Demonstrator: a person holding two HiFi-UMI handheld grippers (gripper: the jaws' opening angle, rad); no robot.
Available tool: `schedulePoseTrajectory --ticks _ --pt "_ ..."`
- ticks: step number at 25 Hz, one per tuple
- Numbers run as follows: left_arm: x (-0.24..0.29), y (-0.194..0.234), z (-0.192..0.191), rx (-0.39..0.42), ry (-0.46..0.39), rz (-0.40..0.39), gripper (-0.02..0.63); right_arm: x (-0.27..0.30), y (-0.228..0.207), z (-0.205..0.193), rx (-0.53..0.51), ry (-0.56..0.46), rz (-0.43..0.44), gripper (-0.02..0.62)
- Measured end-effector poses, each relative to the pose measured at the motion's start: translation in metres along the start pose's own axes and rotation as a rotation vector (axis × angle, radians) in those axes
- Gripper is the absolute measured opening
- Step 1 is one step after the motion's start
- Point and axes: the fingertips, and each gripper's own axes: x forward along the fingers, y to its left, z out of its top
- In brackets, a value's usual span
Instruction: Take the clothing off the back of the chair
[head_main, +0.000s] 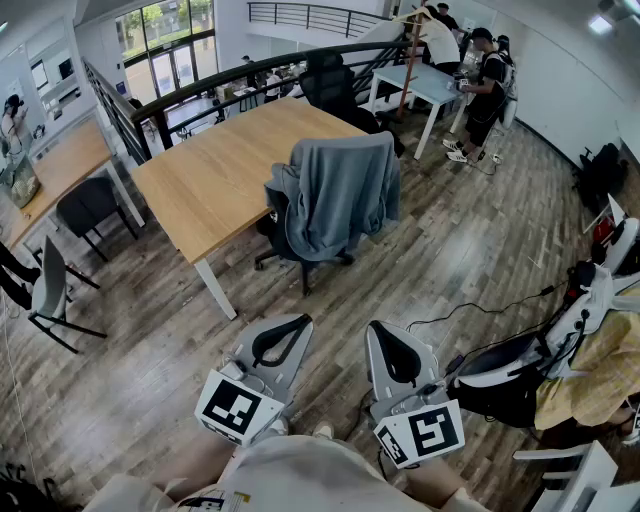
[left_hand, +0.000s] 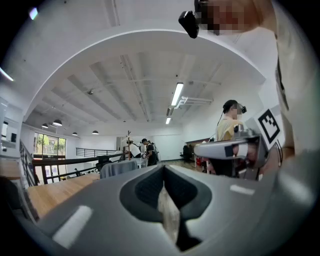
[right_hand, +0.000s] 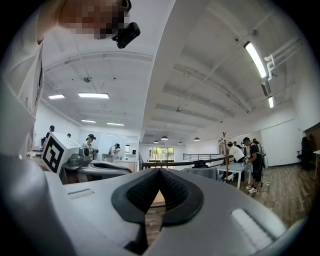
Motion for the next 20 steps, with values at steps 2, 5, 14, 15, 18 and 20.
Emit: schedulePoseTrajectory --ticks 2,5,14,15,18,20 --pt "0.002 0.002 -0.001 0.001 0.003 -0.001 0.002 0.002 -0.002 -0.001 0.003 0.002 -0.003 0.000" --pt "0.003 0.002 -0.003 -0.003 0.007 -0.003 0.002 0.003 -0.003 -0.005 0.006 0.005 -0.008 0.000" --pt "0.006 -0.001 -0.003 0.012 0.012 -0.002 0.002 0.000 -0.014 -0.005 0.046 -0.007 -0.029 0.000" --pt "0.007 -0.002 -0.004 0.006 0.016 -0.002 0.002 -0.001 -0.015 -0.006 0.047 -0.006 -0.030 0.000" --pt "0.011 -0.004 -0.005 0.002 0.023 -0.001 0.002 -0.002 -0.018 -0.006 0.049 -0.008 -0.029 0.000" --pt "0.013 -0.006 -0.003 0.004 0.024 -0.002 0.002 -0.003 -0.021 -0.005 0.048 -0.005 -0.027 0.000"
